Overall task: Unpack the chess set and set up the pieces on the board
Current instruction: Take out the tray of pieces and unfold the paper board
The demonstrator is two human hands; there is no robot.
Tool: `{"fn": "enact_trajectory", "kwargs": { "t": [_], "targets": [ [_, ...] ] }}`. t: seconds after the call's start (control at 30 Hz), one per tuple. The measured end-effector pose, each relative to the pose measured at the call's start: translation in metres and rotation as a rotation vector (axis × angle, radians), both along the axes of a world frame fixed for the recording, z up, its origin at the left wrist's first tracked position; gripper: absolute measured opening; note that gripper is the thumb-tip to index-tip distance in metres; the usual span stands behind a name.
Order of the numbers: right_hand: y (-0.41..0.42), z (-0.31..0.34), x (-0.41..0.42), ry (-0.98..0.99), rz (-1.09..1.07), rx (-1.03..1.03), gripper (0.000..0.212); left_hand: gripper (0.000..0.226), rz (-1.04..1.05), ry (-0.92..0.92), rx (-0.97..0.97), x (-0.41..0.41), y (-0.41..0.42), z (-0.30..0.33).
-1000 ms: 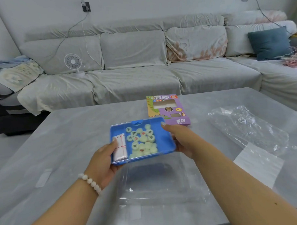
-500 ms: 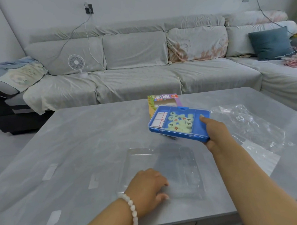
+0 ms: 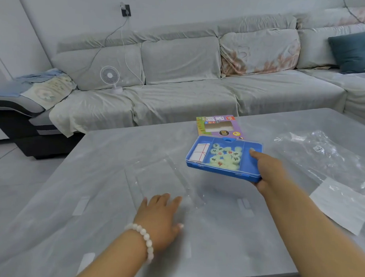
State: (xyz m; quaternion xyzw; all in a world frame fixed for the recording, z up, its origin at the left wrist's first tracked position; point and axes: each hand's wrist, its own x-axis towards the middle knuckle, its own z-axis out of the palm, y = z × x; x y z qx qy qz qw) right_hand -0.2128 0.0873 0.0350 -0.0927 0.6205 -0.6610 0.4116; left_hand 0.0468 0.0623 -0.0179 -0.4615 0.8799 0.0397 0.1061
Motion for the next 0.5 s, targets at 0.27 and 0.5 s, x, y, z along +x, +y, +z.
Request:
{"fn": "enact_trajectory", "kwargs": {
  "t": [0.27,0.5],
  "targets": [
    [-0.020,-0.025,0.016,-0.020,0.043,0.028,0.019,0.077,0.027,-0.042,-0.063,0.008,-0.066,-0.009],
    [-0.047,-0.031,0.008,-0.052,0.012,0.002,0.011,0.077,0.063,0.060,-0.062,-0.022,-0.165,-0.024]
  ]
}}
